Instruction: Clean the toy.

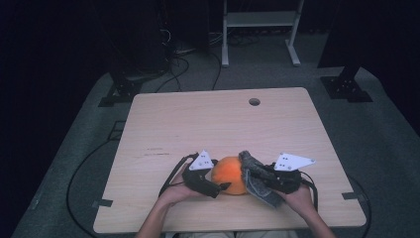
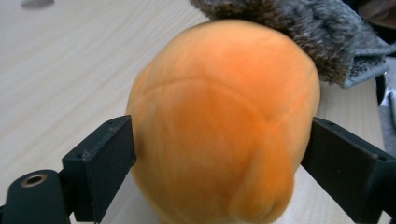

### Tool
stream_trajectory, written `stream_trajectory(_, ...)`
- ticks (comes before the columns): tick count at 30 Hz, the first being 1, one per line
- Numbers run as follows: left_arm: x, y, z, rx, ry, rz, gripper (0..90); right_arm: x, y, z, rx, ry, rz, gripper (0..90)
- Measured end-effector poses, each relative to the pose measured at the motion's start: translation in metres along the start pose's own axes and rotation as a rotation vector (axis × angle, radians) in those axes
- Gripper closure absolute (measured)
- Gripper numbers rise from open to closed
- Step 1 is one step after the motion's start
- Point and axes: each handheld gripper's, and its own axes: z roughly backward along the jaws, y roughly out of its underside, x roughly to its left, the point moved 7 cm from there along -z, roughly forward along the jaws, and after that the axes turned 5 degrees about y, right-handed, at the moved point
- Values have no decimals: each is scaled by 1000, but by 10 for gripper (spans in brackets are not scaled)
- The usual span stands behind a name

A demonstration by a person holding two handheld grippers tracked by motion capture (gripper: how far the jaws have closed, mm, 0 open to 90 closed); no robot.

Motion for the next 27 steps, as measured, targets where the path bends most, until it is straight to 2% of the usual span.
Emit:
stream_trajectory(2, -2, -1, -1, -11, -14, -28, 229, -2, 1, 1, 5, 4, -6, 766)
stream_trajectory(4, -4, -4, 0, -23, -37, -54, 282, -3, -1, 3, 7, 12, -1, 766)
stream_trajectory(6, -7, -6, -1, -31, -47, -89, 304, -1, -7, 5, -8, 20, 8, 766)
stream_trajectory(8, -13, -8, -4, -24, -49, -122, 314, 8, -17, 6, -40, -4, 25, 766)
stream_trajectory(11, -18, -11, -7, -6, -64, -158, 313, 25, -29, 1, -55, -22, 92, 766)
stream_trajectory(13, -19, -9, -7, -1, -64, -174, 312, 31, -30, -2, -47, -17, 116, 766)
stream_trajectory(15, -19, -9, -7, -1, -62, -169, 313, 29, -28, -3, -43, -20, 113, 767)
stream_trajectory(17, -18, -8, -7, 5, -62, -167, 314, 20, -23, -3, -39, -13, 98, 767)
stream_trajectory(19, -14, -6, -6, 15, -63, -158, 316, 12, -17, -2, -35, -6, 57, 767)
stream_trajectory(24, -1, 4, 2, 28, -52, -90, 316, -11, 4, 4, 6, 42, -19, 767)
stream_trajectory(25, 1, 6, 3, 25, -50, -78, 315, -12, 5, 6, 4, 49, -23, 766)
stream_trajectory(27, 4, 8, 5, 22, -47, -62, 315, -6, 2, 9, -11, 31, -9, 766)
